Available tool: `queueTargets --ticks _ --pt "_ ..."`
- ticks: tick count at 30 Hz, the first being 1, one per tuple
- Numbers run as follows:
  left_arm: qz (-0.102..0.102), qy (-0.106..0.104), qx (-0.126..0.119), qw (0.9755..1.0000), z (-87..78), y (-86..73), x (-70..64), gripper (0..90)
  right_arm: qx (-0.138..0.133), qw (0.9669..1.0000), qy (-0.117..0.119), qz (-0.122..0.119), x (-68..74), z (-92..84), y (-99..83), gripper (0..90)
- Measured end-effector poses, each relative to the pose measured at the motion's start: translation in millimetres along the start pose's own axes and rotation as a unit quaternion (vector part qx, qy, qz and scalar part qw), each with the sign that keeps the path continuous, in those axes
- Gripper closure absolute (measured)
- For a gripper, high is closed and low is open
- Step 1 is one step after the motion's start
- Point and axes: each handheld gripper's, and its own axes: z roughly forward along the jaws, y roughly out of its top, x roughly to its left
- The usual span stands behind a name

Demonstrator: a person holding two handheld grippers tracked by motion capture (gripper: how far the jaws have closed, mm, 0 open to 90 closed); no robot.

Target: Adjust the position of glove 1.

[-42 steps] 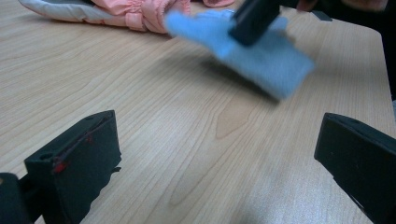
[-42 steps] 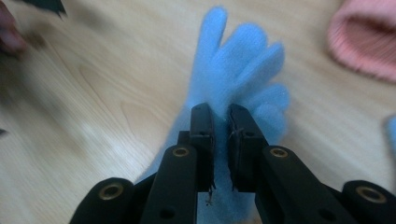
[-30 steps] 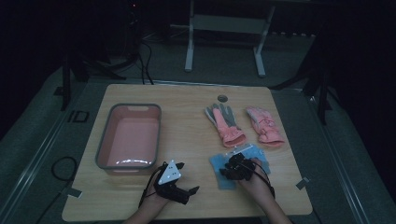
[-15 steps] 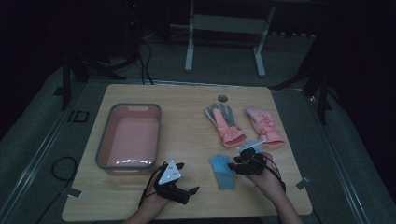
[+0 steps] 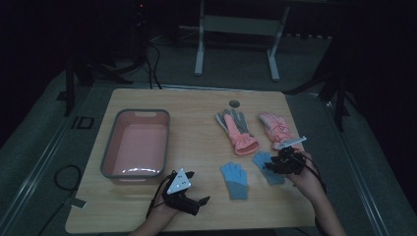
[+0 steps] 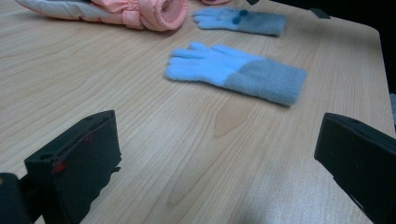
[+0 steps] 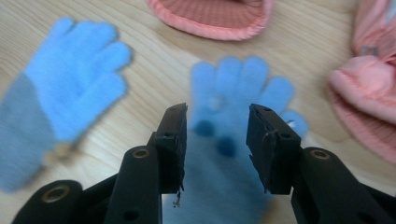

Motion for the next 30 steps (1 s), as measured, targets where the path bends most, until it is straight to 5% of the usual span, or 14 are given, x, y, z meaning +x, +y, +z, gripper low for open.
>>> queueTargets --ticks 4,13,21,26,30 --pt "0.000 0.000 0.000 1.0000 0.1 0.0 0.1 0.4 0.008 0.9999 0.008 -0.008 -11.1 6.3 -4.1 59.3" --pt "0.002 -0.001 0.004 1.0000 0.1 0.0 -0.3 0.4 0.010 0.9997 0.018 0.016 -14.3 24.8 -16.0 58.6" --pt "0.002 0.000 0.004 1.0000 0.0 0.0 -0.3 0.4 0.006 0.9995 -0.026 0.016 -2.6 25.7 -18.4 79.7" --pt "0.000 0.000 0.003 1.0000 0.0 0.0 -0.1 0.4 0.003 0.9982 -0.040 0.045 1.7 23.2 -17.8 84.1" --pt "0.001 0.000 0.004 1.0000 0.1 0.1 -0.1 0.4 -0.015 0.9959 -0.067 0.058 12.6 3.5 -14.6 84.6"
